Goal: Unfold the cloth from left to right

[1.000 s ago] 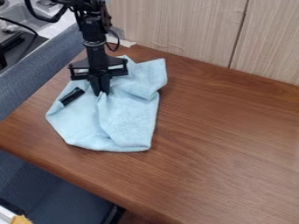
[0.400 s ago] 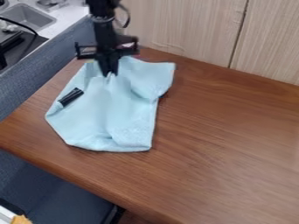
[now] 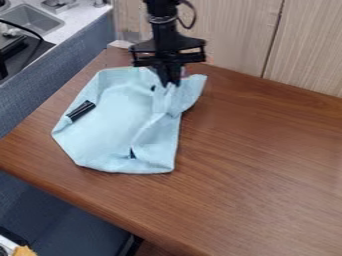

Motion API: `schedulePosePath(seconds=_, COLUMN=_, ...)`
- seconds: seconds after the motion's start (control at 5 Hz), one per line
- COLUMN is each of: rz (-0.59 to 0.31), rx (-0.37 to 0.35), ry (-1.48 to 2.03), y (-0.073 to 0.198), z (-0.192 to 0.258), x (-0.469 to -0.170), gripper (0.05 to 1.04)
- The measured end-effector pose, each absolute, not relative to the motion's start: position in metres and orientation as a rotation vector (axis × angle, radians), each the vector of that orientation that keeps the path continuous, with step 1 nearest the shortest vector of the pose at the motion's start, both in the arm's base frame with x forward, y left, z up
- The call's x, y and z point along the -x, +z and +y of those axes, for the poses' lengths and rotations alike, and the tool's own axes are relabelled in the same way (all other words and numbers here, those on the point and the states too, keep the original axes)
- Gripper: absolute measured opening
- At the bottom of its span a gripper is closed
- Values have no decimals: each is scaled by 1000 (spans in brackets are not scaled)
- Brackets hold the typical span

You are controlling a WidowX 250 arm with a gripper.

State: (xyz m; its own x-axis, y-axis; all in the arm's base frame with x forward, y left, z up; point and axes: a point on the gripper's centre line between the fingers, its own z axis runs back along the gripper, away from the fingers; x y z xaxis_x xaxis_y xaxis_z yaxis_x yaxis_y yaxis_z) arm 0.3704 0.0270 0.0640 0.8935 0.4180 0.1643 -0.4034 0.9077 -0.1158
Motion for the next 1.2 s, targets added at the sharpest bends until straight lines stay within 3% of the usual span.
schedulePosePath(seconds=0.2, rz=-190, rx=129, ry=357, y=50, z=-5, x=-381, gripper=83)
schedulePosePath(seconds=0.6, rz=-175, rx=149, ry=310, y=18, z=-35, x=-389, gripper=83)
schedulePosePath(seconds=0.8, rz=-186, rx=159, ry=291, y=15, z=-45, x=-393, gripper=115)
schedulePosePath(seconds=1.0, rz=-186, rx=158, ry=274, y=11, z=-46, x=-396, gripper=299)
schedulePosePath(seconds=1.2, rz=-187, rx=155, ry=274, y=11, z=-46, x=-396, gripper=586)
